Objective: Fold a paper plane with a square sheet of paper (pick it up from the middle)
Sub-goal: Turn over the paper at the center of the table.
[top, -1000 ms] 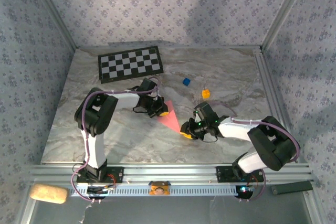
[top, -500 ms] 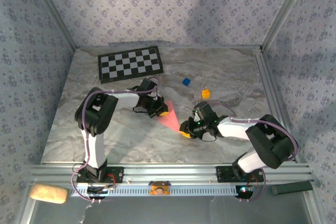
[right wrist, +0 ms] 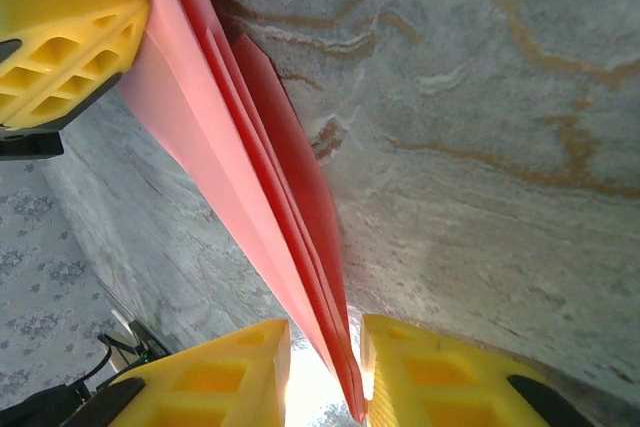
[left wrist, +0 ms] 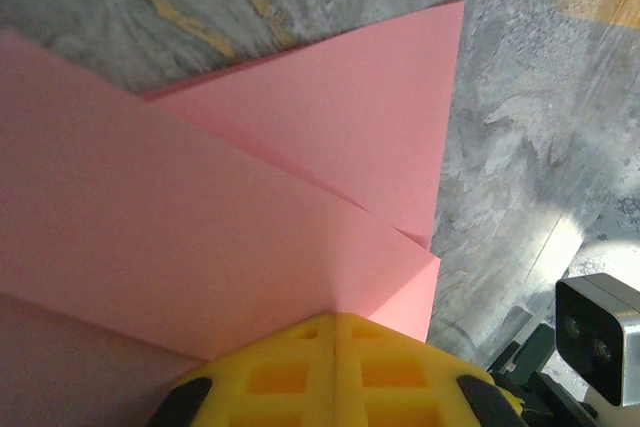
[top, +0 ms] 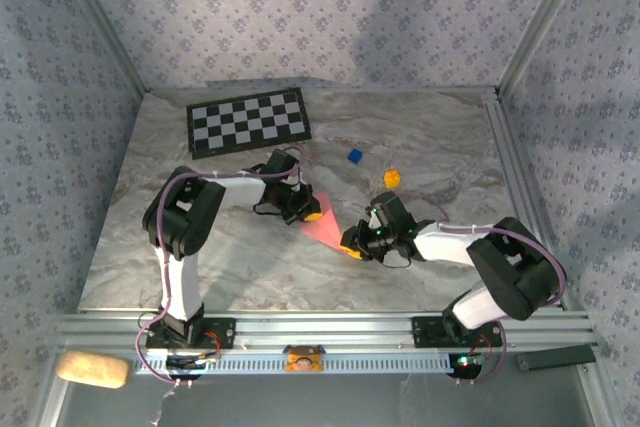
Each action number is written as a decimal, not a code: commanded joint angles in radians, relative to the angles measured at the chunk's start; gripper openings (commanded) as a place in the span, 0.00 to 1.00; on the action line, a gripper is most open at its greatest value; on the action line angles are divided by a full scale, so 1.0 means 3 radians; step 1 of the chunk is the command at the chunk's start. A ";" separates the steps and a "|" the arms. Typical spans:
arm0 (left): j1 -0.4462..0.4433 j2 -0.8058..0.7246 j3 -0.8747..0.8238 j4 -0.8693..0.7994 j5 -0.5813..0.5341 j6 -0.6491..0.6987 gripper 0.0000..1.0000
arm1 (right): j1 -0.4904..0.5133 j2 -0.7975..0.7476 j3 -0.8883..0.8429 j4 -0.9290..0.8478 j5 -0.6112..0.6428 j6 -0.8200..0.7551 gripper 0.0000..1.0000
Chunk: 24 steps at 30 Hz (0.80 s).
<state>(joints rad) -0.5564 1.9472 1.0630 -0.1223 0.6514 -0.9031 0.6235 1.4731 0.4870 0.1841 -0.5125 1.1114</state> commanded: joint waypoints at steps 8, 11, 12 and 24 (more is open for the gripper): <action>-0.0013 0.0115 -0.0024 -0.0120 -0.0013 0.0014 0.00 | -0.0066 0.0050 0.0074 0.0044 -0.0006 -0.0100 0.24; -0.0013 0.0109 -0.0021 -0.0117 -0.0006 0.0011 0.00 | -0.0069 0.0050 0.0068 0.0073 -0.0035 -0.0110 0.21; -0.0012 0.0104 -0.0018 -0.0118 -0.0006 0.0013 0.00 | -0.0073 0.0050 0.0066 0.0081 -0.0034 -0.0114 0.20; -0.0027 -0.0038 0.0038 -0.0104 0.0030 0.0046 0.04 | -0.0085 0.0021 0.0040 0.0064 -0.0070 -0.0196 0.05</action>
<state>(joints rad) -0.5564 1.9469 1.0634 -0.1223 0.6548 -0.9024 0.6041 1.4803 0.4889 0.1993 -0.5179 1.0775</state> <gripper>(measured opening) 0.046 0.061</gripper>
